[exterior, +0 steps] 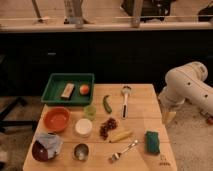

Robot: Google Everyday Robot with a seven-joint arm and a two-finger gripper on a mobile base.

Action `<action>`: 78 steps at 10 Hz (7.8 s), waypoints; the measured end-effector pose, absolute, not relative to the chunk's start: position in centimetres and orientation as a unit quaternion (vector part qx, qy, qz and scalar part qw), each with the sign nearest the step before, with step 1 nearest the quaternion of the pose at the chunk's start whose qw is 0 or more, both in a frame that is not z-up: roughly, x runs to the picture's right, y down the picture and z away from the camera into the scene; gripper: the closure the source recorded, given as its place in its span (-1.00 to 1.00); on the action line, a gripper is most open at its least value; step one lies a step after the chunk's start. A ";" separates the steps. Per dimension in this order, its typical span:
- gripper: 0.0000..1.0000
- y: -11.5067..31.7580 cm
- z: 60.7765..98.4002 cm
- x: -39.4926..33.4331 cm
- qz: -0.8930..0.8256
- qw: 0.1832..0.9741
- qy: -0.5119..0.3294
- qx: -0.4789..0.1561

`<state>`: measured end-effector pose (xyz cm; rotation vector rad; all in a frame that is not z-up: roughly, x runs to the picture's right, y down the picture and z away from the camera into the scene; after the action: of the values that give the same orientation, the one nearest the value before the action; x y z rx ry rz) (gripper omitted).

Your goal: Place pepper in plastic cup

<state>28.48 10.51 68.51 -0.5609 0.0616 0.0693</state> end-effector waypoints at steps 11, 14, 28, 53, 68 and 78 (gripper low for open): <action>-0.60 8.8 74.5 18.6 0.187 0.939 0.021 -0.287; -0.60 8.8 74.4 18.8 0.188 0.939 0.021 -0.287; -0.60 9.8 80.8 7.6 0.305 0.913 0.052 -0.267; -0.60 9.5 93.7 3.3 0.538 0.804 0.098 -0.235; 1.00 10.3 93.3 2.0 0.522 0.803 0.110 -0.266; 1.00 7.6 86.4 0.6 0.538 0.794 -0.083 -0.269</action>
<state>0.61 7.56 86.41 -0.5792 -0.1779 1.1573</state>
